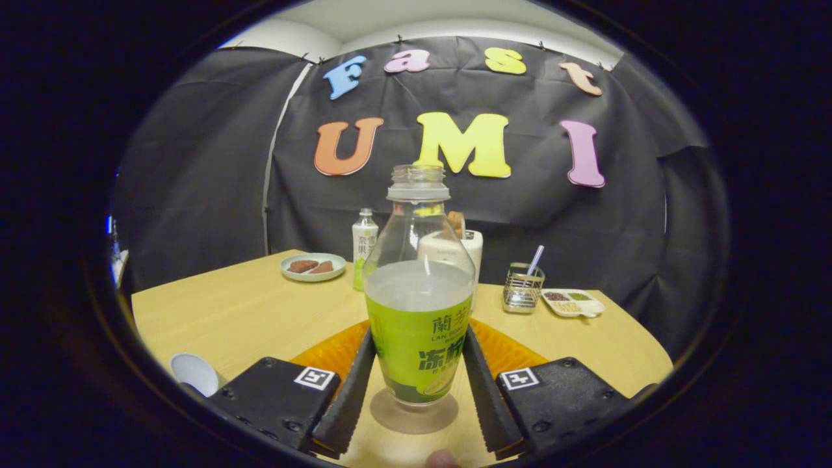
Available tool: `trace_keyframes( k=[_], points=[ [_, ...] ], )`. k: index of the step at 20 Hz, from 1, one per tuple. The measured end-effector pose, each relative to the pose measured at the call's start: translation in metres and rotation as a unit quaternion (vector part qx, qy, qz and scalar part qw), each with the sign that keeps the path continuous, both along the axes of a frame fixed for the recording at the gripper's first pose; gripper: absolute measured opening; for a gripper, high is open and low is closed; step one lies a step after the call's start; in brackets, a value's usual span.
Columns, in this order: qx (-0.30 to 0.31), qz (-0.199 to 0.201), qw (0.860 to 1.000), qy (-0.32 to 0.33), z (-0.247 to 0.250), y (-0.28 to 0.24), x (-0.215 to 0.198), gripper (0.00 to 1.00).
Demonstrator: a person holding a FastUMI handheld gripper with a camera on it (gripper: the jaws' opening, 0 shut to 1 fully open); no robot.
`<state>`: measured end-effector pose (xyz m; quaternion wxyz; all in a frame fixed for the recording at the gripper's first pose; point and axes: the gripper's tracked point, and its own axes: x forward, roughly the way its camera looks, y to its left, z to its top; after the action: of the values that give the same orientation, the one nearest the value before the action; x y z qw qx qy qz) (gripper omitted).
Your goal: Take the bottle from table, then pour the juice into the cup, finally place the bottle on the coaster
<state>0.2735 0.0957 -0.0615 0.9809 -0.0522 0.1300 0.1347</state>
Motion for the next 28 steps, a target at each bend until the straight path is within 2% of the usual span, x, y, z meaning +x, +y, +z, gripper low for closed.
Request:
trace_keyframes(
  k=[9,17,19,21,28],
  points=[
    [0.0,0.001,0.999,0.032,-0.026,0.0,0.006,0.79],
    [-0.002,0.001,1.0,0.031,-0.027,-0.001,0.005,0.83],
    [-0.003,0.001,0.999,0.033,-0.027,-0.001,0.005,0.93],
    [-0.002,0.002,0.999,0.035,-0.028,-0.001,0.004,0.98],
    [0.001,-0.011,1.0,0.023,-0.012,-0.007,-0.006,1.0]
  ],
)
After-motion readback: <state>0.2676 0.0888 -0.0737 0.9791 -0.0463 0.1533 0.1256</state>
